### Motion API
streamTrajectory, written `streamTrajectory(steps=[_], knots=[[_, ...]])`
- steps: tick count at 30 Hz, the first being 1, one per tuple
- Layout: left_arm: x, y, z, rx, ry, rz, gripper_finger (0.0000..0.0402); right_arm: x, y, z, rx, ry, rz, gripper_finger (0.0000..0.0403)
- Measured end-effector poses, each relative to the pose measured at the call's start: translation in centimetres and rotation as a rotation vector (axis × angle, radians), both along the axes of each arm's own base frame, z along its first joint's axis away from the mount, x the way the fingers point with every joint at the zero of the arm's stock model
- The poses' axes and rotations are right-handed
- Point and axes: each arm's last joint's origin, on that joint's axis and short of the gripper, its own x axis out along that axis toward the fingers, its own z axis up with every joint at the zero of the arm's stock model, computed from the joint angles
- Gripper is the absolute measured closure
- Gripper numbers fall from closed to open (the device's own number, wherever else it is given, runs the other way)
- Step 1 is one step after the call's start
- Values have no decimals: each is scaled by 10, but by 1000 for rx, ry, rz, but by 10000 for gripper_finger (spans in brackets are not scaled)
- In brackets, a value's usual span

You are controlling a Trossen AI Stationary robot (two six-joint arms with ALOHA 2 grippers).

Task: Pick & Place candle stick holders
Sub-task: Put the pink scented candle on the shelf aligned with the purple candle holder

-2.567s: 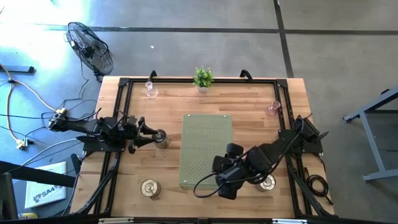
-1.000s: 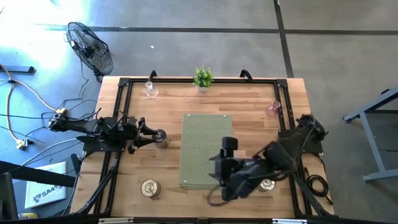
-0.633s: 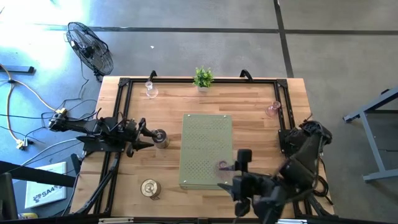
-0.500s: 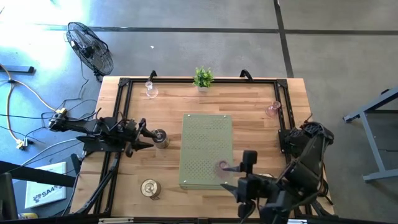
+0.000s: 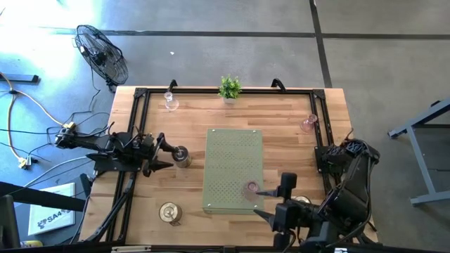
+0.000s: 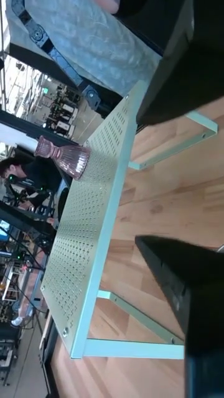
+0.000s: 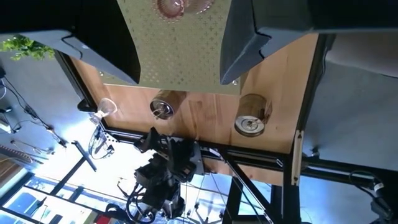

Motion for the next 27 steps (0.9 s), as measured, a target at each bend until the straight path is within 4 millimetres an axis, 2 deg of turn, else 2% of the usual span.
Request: streamTrajectory(steps=[3,5,10,17,24,27], knots=[[0,0,0,-4,1,-1,30,0,0,0,0,-1,-1,187],[0,-1,0,-4,1,-19,10,0,0,0,0,-2,-2,187],[0,-1,0,-2,0,-50,25,0,0,0,0,-2,-3,187],[0,-1,0,-6,0,-49,4,0,0,0,2,0,0,187],[0,-2,0,-6,0,-54,7,0,0,0,4,2,1,187],[-1,-3,0,-76,15,-96,7,0,0,0,4,2,2,187]])
